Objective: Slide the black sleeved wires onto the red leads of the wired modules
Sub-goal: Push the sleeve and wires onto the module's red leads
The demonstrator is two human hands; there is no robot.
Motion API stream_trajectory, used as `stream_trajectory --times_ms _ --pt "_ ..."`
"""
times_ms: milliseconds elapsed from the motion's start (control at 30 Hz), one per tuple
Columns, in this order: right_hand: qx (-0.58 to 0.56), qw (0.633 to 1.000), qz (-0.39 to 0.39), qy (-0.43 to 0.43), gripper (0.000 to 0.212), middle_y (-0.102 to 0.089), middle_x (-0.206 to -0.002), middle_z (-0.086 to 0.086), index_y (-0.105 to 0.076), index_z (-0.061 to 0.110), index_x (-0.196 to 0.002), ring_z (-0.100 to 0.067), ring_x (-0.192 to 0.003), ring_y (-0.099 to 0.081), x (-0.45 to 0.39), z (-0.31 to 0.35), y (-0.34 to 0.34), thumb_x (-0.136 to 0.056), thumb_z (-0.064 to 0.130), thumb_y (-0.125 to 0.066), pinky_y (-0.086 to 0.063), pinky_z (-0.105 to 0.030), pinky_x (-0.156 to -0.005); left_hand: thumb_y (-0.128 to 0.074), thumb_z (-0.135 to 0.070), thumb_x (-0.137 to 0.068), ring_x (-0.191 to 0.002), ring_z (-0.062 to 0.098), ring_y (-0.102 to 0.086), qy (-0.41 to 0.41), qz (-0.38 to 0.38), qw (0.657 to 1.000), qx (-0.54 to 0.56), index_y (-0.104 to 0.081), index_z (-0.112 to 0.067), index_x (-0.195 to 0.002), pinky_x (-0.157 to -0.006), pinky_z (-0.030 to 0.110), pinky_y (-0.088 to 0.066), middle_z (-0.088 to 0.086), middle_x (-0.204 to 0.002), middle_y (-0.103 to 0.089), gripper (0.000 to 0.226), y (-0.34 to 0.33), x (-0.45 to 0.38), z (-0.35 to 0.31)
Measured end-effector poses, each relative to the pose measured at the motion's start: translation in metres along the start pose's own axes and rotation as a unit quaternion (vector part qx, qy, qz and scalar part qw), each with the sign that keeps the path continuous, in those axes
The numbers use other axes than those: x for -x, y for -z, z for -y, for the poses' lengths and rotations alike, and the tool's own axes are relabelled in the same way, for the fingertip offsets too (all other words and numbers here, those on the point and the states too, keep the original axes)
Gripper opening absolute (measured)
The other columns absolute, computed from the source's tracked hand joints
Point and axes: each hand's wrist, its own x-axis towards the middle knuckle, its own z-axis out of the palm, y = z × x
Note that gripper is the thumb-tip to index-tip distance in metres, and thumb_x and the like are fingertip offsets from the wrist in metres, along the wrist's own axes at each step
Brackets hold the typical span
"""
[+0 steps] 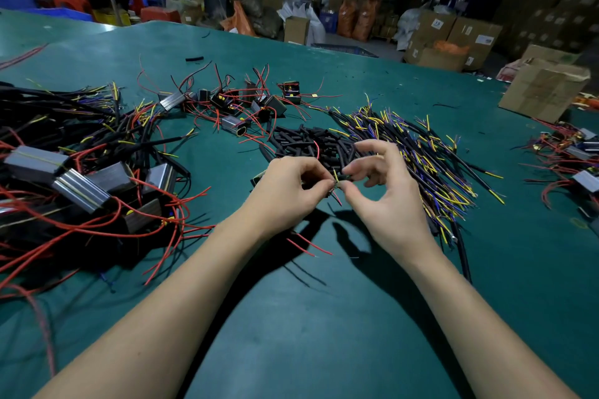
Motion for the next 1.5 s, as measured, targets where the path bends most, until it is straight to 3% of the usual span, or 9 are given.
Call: stream_trajectory --times_ms 133,333,533,733,833,933,1100,1267,1500 --pt "0.011 0.994 0.067 -0.080 0.011 -0.069 -0.087 0.005 -0.067 0.018 -0.092 -0.012 -0.079 -0.062 -0.003 -0.006 0.005 -0.084 0.011 -0.068 -0.050 -0.038 -0.079 -0.071 -0.019 -0.084 -0.067 -0.005 -0.057 -0.006 0.041 0.999 -0.013 -0.073 -0.016 -0.086 -0.067 0.002 -0.037 -0.009 -0.075 -0.067 0.004 0.009 -0.001 0.001" --pt "-0.024 0.986 0.113 -0.123 0.011 -0.067 -0.071 -0.014 -0.069 0.019 -0.076 -0.019 -0.061 -0.054 -0.002 -0.011 0.006 -0.085 0.011 -0.069 -0.046 -0.035 -0.061 -0.071 -0.022 -0.084 -0.077 0.001 -0.061 0.024 0.109 0.992 -0.062 -0.071 -0.019 -0.097 -0.068 0.004 -0.042 -0.004 -0.089 -0.071 0.014 0.026 -0.004 0.004" --pt "-0.016 0.983 0.138 -0.121 0.010 -0.072 -0.079 -0.003 -0.070 0.017 -0.081 -0.015 -0.073 -0.063 0.000 -0.009 0.003 -0.082 0.008 -0.071 -0.052 -0.037 -0.077 -0.070 -0.018 -0.084 -0.077 0.005 -0.063 0.023 0.104 0.992 -0.073 -0.074 -0.017 -0.088 -0.064 0.002 -0.039 -0.003 -0.086 -0.073 0.006 0.031 -0.004 0.004" --pt "0.028 0.990 0.120 -0.064 0.008 -0.070 -0.074 0.007 -0.073 0.017 -0.082 -0.014 -0.065 -0.060 -0.002 -0.005 0.004 -0.083 0.009 -0.071 -0.045 -0.022 -0.060 -0.072 -0.013 -0.082 -0.064 0.001 -0.059 -0.014 0.066 0.997 -0.036 -0.075 -0.016 -0.086 -0.063 0.008 -0.043 -0.001 -0.078 -0.073 0.006 0.023 -0.004 0.002" --pt "0.049 0.992 0.112 -0.027 0.006 -0.065 -0.070 0.011 -0.074 0.012 -0.083 0.000 -0.054 -0.050 -0.002 -0.002 0.007 -0.083 0.006 -0.071 -0.035 -0.007 -0.055 -0.072 -0.012 -0.082 -0.066 0.014 -0.063 -0.021 0.047 0.999 -0.013 -0.076 -0.019 -0.083 -0.065 0.023 -0.050 0.003 -0.074 -0.072 0.008 0.017 -0.003 0.003" --pt "0.091 0.990 0.102 0.020 0.009 -0.068 -0.075 0.004 -0.074 0.011 -0.085 -0.006 -0.069 -0.057 -0.004 0.000 0.011 -0.082 0.003 -0.071 -0.038 -0.006 -0.063 -0.072 -0.008 -0.081 -0.070 0.026 -0.066 -0.027 0.042 0.998 0.024 -0.076 -0.015 -0.083 -0.069 0.035 -0.054 0.007 -0.073 -0.072 0.009 0.012 -0.003 0.002" --pt "0.131 0.987 0.091 0.007 0.014 -0.062 -0.073 0.017 -0.062 0.023 -0.082 -0.005 -0.069 -0.059 -0.008 -0.005 0.017 -0.083 0.012 -0.071 -0.038 -0.011 -0.060 -0.073 -0.005 -0.079 -0.067 0.004 -0.056 -0.071 0.020 0.997 0.015 -0.077 -0.012 -0.085 -0.067 0.012 -0.041 0.001 -0.078 -0.063 0.009 0.005 -0.001 -0.001" --pt "0.214 0.966 0.142 -0.037 0.008 -0.068 -0.070 0.008 -0.072 0.021 -0.077 -0.011 -0.068 -0.059 -0.011 -0.011 0.023 -0.084 0.026 -0.070 -0.048 -0.030 -0.073 -0.071 -0.013 -0.083 -0.076 0.013 -0.058 -0.071 0.030 0.997 -0.025 -0.076 -0.017 -0.088 -0.073 0.023 -0.044 0.000 -0.081 -0.064 0.008 0.003 0.000 -0.001" --pt "0.154 0.977 0.144 -0.025 0.008 -0.069 -0.069 0.001 -0.072 0.015 -0.076 -0.018 -0.071 -0.063 -0.010 -0.005 0.022 -0.084 0.019 -0.071 -0.045 -0.030 -0.075 -0.075 -0.013 -0.080 -0.070 0.006 -0.057 -0.068 0.011 0.998 0.008 -0.078 -0.015 -0.086 -0.068 0.012 -0.039 0.000 -0.077 -0.065 0.008 0.000 -0.001 0.001"
